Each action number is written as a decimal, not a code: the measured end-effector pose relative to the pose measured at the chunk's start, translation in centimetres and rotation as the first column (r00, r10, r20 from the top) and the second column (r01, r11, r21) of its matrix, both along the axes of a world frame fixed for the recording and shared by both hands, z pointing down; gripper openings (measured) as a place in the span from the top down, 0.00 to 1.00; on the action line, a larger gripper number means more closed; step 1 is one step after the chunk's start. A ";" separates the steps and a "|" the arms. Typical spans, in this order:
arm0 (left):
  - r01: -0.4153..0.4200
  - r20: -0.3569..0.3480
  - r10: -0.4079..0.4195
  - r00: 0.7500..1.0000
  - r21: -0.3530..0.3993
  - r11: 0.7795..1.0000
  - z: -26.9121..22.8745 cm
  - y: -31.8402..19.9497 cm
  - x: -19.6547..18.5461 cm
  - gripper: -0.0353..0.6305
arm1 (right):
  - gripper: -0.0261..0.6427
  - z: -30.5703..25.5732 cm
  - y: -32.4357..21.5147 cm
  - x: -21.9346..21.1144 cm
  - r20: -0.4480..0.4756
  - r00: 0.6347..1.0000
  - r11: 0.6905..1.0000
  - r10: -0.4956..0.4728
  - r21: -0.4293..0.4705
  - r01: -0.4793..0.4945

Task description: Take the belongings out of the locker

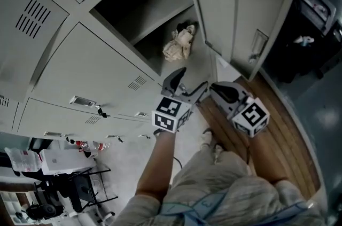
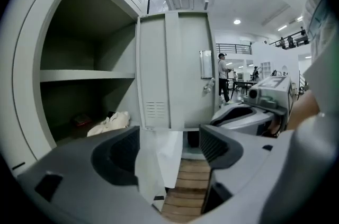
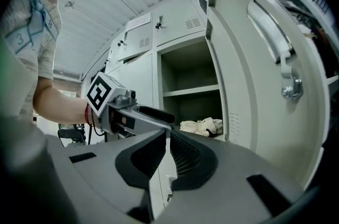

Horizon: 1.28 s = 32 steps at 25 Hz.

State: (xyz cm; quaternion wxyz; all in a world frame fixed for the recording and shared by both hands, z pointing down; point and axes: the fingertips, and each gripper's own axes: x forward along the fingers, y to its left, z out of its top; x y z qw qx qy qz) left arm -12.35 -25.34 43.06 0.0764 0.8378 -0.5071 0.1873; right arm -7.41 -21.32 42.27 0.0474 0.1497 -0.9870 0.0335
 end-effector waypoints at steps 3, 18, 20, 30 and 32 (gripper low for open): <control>0.015 0.062 -0.016 0.998 0.005 1.000 0.0 -2.0 -0.7 0.40 | 0.95 0.3 -0.8 -0.1 -0.005 1.000 1.000 0.006 -0.012 -0.006; 0.108 0.283 -0.078 0.956 -0.090 0.990 2.0 -10.8 -4.6 0.20 | 0.95 1.3 -3.0 -1.3 -0.025 1.000 0.999 -0.015 -0.040 0.014; 0.117 0.300 -0.080 0.951 -0.109 0.987 2.4 -11.8 -5.0 0.18 | 0.95 1.4 -3.1 -1.4 -0.023 1.000 0.999 -0.017 -0.042 0.016; 0.183 0.364 -0.114 0.925 -0.161 0.970 4.1 -16.3 -7.4 0.15 | 0.95 1.9 -3.9 -2.1 -0.027 0.999 0.998 -0.022 -0.052 0.020; 0.200 0.388 -0.112 0.915 -0.194 0.960 4.8 -16.8 -8.1 0.15 | 0.95 2.0 -4.2 -2.0 -0.030 0.999 0.998 -0.018 -0.056 0.016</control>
